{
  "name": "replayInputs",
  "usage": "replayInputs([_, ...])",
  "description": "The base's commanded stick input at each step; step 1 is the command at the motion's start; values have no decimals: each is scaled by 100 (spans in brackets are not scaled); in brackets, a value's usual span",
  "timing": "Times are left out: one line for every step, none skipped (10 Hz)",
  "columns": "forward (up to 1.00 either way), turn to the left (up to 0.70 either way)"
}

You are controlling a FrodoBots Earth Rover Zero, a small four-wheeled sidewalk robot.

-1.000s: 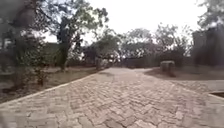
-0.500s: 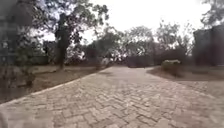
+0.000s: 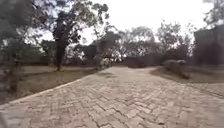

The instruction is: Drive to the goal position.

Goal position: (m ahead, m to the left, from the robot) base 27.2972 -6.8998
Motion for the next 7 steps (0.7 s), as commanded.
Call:
replayInputs([85,0])
replayInputs([85,0])
replayInputs([85,0])
replayInputs([85,0])
replayInputs([85,0])
replayInputs([85,0])
replayInputs([85,0])
